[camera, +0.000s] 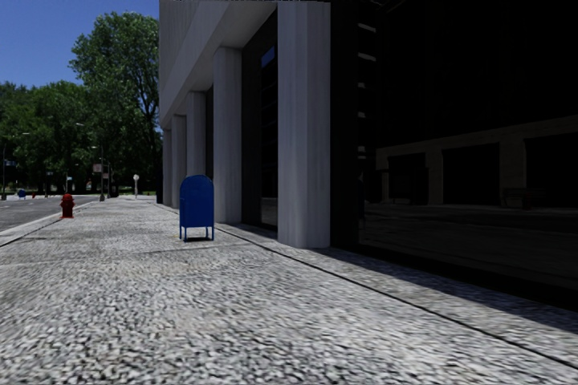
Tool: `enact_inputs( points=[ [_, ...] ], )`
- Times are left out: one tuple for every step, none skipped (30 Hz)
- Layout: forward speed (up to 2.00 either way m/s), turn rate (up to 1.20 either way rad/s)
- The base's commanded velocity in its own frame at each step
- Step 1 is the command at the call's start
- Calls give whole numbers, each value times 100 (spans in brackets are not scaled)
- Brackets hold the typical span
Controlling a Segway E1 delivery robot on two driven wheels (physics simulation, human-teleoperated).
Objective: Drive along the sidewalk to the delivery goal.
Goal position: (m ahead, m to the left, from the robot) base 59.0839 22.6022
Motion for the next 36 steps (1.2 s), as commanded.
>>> enact_inputs(
  points=[
    [140,70],
    [140,70],
    [140,70],
    [140,70],
    [140,70],
    [140,70],
    [140,70],
    [140,70],
    [140,70],
    [140,70],
    [140,70],
    [140,70],
    [140,70],
    [140,70],
    [140,70],
    [140,70],
    [140,70],
    [140,70],
    [140,70],
    [140,70],
    [157,61],
    [178,57],
    [200,56],
    [200,46],
    [200,46],
    [200,0],
    [200,0],
    [200,0],
    [200,0],
    [200,0],
    [200,0],
    [200,0],
    [200,0],
    [200,0],
    [200,0],
    [200,0]
  ],
)
